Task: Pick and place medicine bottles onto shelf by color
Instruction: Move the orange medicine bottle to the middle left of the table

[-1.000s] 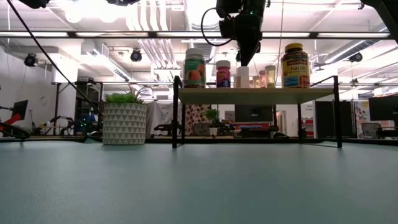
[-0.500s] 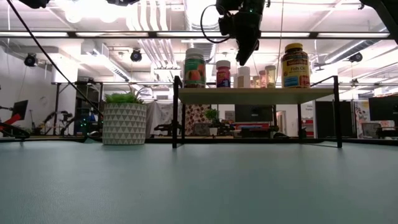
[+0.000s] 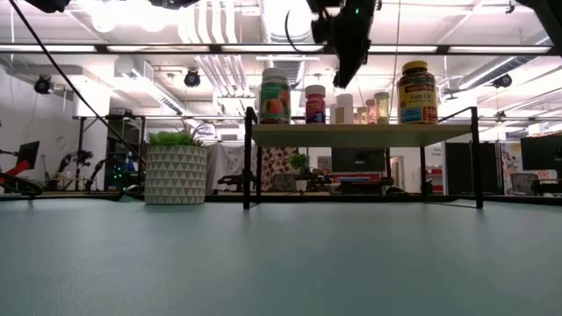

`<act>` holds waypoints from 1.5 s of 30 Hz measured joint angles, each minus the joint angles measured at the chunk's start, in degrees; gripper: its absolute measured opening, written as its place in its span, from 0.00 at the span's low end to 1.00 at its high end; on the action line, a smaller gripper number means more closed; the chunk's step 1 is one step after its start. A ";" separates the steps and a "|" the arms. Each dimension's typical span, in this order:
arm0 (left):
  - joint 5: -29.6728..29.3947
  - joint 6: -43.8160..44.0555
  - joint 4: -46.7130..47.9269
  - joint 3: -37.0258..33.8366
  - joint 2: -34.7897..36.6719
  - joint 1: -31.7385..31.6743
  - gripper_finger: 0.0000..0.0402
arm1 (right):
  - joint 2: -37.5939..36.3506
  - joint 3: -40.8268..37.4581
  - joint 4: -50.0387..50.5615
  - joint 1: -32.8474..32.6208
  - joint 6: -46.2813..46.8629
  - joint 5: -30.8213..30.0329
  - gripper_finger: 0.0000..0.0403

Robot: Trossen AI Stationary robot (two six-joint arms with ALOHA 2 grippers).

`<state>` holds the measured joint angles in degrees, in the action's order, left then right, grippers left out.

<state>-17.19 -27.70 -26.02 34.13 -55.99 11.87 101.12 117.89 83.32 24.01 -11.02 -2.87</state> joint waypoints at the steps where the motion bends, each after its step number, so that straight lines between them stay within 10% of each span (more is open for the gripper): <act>1: 0.00 0.02 0.06 -0.08 0.11 0.00 0.56 | -0.65 -0.11 -0.21 -0.54 0.48 0.00 0.03; 19: 0.00 0.37 -0.01 -1.82 3.87 0.12 0.56 | -13.86 -16.54 -9.45 -23.84 24.49 0.52 0.03; 45: 0.00 1.86 0.08 -2.19 3.89 0.30 0.56 | -38.96 -65.57 -13.42 -45.20 97.33 14.38 0.03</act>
<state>-17.19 -25.85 -25.95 31.94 -52.10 12.16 62.16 52.32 69.90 -21.19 86.31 11.51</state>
